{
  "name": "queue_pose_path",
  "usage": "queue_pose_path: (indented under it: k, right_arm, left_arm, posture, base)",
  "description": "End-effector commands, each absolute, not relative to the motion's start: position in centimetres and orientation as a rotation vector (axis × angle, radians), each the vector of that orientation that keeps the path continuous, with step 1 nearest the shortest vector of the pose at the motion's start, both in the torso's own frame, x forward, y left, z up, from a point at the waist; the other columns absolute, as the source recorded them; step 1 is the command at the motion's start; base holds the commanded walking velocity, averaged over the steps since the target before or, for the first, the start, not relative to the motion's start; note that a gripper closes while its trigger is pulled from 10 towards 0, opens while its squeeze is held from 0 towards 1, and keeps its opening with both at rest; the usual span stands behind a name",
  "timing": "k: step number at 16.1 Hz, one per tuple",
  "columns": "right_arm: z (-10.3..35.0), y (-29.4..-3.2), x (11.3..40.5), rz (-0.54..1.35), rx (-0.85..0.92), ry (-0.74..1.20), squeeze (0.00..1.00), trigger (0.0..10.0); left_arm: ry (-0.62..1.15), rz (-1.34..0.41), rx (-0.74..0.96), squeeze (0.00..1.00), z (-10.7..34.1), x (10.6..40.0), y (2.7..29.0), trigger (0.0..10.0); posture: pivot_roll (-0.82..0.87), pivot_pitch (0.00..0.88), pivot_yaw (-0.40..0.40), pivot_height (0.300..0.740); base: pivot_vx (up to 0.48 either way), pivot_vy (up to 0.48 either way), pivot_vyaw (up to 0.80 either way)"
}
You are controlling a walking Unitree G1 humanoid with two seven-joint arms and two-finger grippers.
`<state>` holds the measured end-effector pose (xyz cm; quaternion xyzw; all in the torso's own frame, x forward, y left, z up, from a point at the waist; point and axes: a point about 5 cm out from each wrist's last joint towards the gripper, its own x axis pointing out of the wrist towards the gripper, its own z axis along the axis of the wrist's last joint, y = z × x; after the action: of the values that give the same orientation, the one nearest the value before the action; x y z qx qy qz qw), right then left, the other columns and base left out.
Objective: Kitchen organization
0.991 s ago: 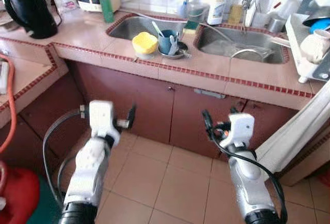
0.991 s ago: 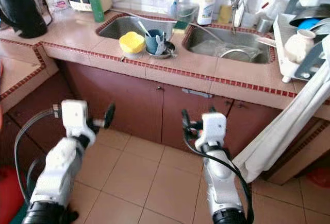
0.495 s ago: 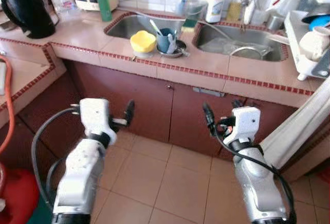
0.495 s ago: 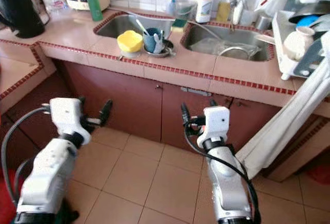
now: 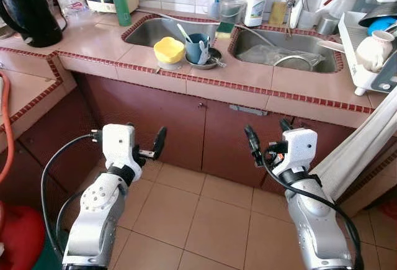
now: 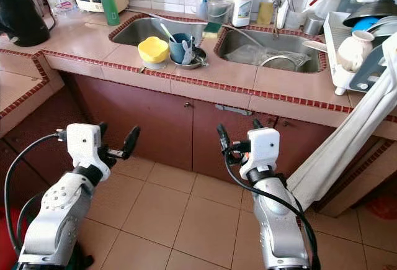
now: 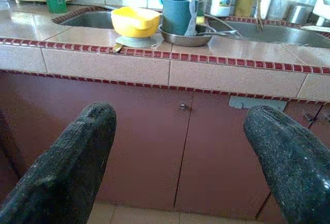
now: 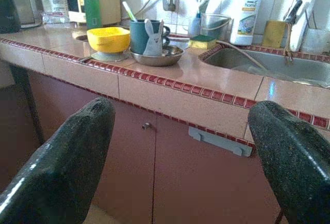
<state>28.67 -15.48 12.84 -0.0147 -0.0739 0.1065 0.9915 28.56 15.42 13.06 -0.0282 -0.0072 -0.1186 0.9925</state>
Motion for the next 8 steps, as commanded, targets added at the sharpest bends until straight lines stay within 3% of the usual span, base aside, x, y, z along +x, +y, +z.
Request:
queue_pose_path:
  k: [1, 5, 8]
  right_arm:
    - [12.91, -15.19, 28.54, 0.230, -0.030, -0.146, 0.00, 10.0]
    - [13.22, -15.10, 28.72, 0.244, -0.035, -0.156, 0.00, 10.0]
    - [13.18, -15.11, 28.82, 0.254, -0.043, -0.151, 0.00, 10.0]
  left_arm:
    - [-0.037, -0.245, -0.046, 0.00, 13.90, 28.75, 15.49, 10.0]
    - [-0.053, -0.257, -0.037, 0.00, 14.30, 29.05, 15.35, 10.0]
    - [-0.049, -0.258, -0.035, 0.00, 14.23, 29.04, 15.28, 10.0]
  posture:
    - [-0.10, 0.033, 0.019, 0.740]
    - [-0.10, 0.021, 0.017, 0.740]
    - [-0.10, 0.016, 0.015, 0.740]
  base:
    - [0.000, 0.000, 0.00]
    - [0.000, 0.000, 0.00]
    - [0.270, 0.000, 0.00]
